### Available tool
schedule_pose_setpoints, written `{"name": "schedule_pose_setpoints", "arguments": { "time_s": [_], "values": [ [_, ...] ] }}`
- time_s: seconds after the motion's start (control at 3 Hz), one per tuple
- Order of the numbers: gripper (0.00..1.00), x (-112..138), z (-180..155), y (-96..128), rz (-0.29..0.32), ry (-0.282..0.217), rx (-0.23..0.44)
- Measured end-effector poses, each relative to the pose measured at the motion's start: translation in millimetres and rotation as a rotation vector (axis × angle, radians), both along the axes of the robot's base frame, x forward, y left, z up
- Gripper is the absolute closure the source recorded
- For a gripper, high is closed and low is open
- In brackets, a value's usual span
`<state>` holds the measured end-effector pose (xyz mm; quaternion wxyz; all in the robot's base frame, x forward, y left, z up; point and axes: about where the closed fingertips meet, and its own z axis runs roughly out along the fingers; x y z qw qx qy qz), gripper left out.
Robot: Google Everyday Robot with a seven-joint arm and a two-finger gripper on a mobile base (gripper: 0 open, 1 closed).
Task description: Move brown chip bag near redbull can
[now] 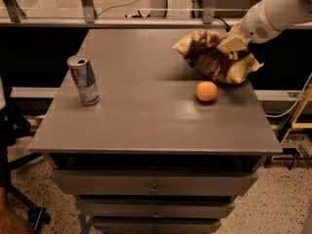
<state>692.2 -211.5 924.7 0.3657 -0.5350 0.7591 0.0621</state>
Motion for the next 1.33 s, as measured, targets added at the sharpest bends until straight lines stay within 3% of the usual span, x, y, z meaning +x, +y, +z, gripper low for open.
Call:
{"name": "schedule_pose_setpoints", "arguments": {
  "time_s": [0.33,0.67,1.33],
  "values": [
    [1.0,6.3,18.5,-17.9,-0.01,-0.066,-0.029],
    [1.0,15.2,50.4,-34.8,-0.014,-0.169,-0.087],
    [1.0,17.1,48.5,-32.2,-0.004,-0.171,-0.097]
  ]
}}
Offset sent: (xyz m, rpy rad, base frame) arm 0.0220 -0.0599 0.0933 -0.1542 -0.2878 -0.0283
